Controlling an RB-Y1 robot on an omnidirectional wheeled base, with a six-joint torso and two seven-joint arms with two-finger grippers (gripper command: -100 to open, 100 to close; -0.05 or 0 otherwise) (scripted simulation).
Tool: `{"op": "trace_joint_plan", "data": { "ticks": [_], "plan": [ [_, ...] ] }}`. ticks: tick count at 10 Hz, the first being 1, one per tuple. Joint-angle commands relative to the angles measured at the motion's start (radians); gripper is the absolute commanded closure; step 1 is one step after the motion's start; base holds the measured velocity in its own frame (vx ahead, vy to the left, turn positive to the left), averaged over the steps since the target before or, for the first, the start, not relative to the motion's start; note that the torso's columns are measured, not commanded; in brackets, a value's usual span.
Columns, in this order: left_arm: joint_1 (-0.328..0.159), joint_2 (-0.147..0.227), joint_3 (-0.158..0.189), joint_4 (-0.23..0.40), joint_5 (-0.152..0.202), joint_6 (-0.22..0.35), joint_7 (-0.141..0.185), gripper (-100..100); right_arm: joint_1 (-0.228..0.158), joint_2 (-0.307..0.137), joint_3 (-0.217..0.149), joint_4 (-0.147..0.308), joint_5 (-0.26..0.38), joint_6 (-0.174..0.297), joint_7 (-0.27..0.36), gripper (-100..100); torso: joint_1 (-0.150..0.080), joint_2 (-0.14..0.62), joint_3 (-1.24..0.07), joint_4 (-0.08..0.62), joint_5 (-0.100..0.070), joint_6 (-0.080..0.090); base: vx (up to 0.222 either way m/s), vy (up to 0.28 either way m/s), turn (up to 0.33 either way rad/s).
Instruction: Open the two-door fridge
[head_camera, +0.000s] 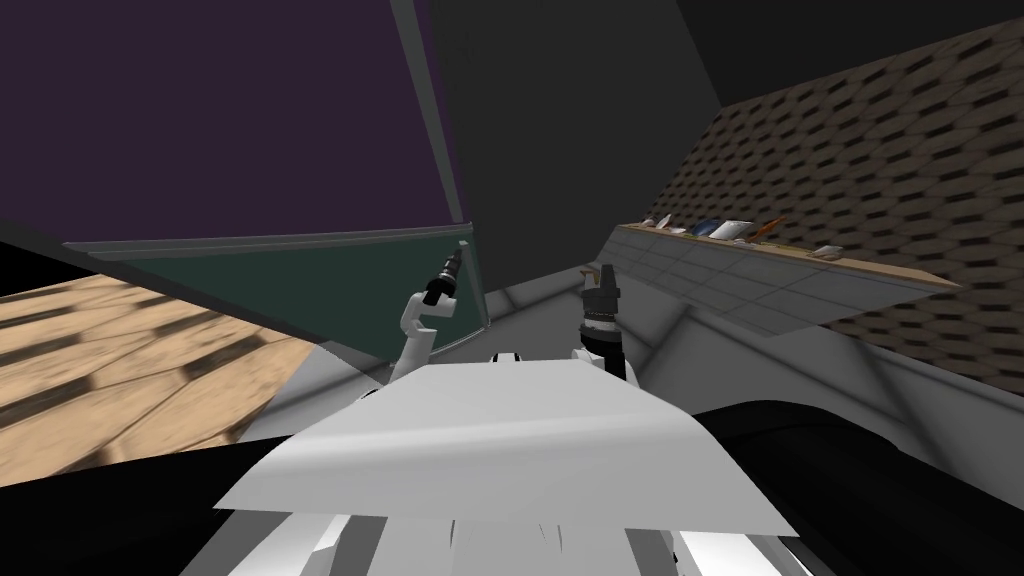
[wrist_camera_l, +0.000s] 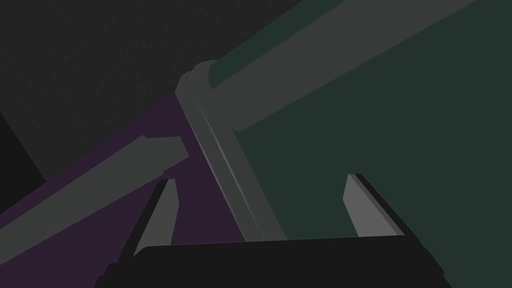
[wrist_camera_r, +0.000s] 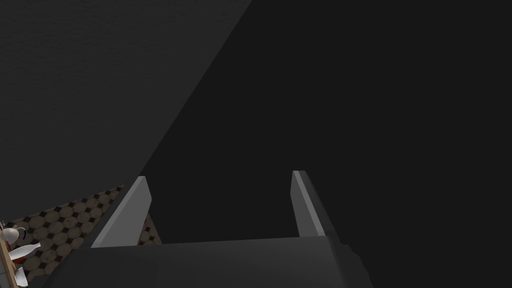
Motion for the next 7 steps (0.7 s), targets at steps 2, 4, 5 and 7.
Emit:
{"op": "trace_joint_plan", "data": {
  "ticks": [2, 4, 5, 7],
  "plan": [
    [-0.07, 0.022, -0.004, 0.045, -0.007, 0.094, -0.026, -100, 0.0, 0.0, 0.0, 0.0, 0.0, 0.0, 0.0, 0, 0.001, 0.0, 0.0, 0.0, 0.0, 0.0, 0.049, -0.022, 0.005],
    [-0.118, 0.034, -0.008, 0.074, -0.015, 0.152, -0.044, -100, 0.0, 0.0, 0.0, 0.0, 0.0, 0.0, 0.0, 0, 0.0, 0.0, 0.0, 0.0, 0.0, 0.0, 0.061, -0.03, 0.015],
    [-0.138, 0.039, -0.009, 0.087, -0.018, 0.18, -0.053, -100, 0.0, 0.0, 0.0, 0.0, 0.0, 0.0, 0.0, 0, -0.001, -0.001, -0.001, 0.0, 0.0, 0.0, 0.08, -0.046, 0.012],
    [-0.174, 0.049, -0.012, 0.108, -0.024, 0.231, -0.067, -100, 0.0, 0.0, 0.0, 0.0, 0.0, 0.0, 0.0, 0, 0.0, -0.001, 0.0, 0.0, 0.0, 0.0, 0.068, -0.032, 0.012]
  ]
}}
